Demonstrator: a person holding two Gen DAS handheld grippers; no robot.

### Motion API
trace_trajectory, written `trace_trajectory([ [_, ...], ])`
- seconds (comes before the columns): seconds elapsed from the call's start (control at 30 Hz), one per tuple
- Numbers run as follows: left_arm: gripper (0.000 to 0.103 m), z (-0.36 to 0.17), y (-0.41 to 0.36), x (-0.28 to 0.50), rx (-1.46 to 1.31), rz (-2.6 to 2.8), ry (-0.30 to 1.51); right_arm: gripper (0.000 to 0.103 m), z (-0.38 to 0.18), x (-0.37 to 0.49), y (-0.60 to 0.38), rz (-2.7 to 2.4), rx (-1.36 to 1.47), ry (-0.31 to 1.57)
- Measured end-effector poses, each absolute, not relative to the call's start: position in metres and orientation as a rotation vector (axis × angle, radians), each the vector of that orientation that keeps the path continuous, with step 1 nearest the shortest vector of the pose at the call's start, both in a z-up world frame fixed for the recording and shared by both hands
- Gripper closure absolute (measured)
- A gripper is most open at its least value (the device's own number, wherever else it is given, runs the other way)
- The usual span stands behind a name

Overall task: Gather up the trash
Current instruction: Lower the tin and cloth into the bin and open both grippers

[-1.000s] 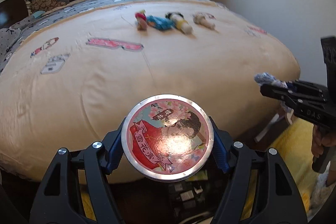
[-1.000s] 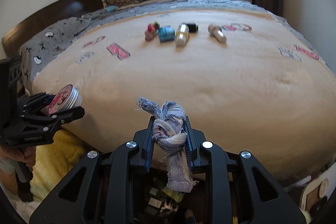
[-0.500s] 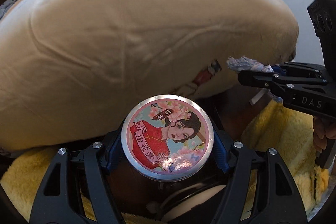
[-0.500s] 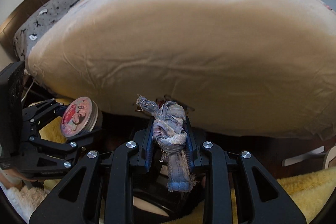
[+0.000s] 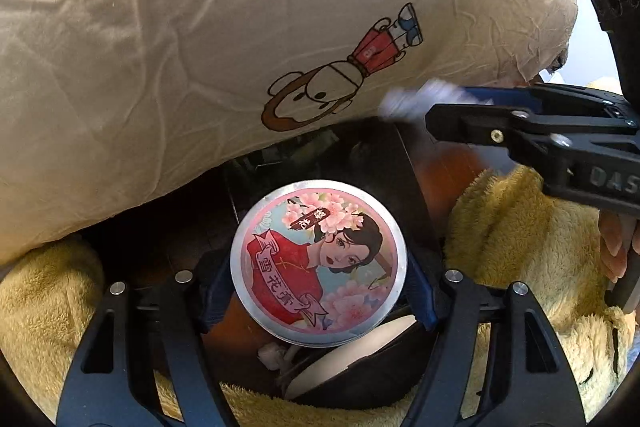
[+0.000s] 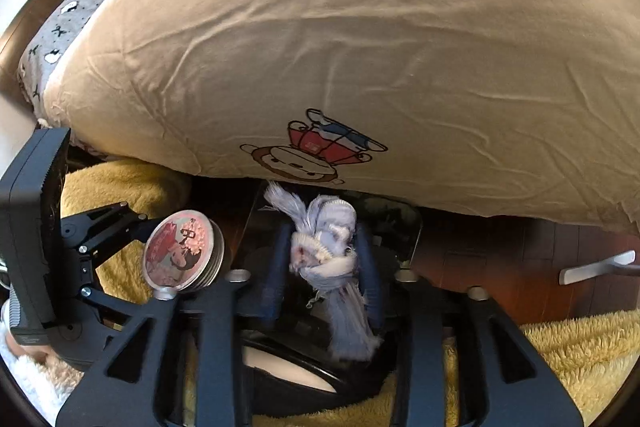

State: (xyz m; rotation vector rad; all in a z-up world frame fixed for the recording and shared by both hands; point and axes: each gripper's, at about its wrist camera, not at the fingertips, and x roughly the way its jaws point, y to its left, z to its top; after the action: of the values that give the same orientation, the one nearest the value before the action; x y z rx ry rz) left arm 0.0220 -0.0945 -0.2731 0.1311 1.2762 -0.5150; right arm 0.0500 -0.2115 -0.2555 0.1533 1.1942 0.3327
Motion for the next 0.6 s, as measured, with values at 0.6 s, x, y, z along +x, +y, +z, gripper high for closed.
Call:
trace_trajectory([
  [0.6,0.014,-0.213,-0.081,0.036,0.15,-0.456,1.13,0.016,-0.197,0.052,-0.256,0.229,0.226,0.992],
])
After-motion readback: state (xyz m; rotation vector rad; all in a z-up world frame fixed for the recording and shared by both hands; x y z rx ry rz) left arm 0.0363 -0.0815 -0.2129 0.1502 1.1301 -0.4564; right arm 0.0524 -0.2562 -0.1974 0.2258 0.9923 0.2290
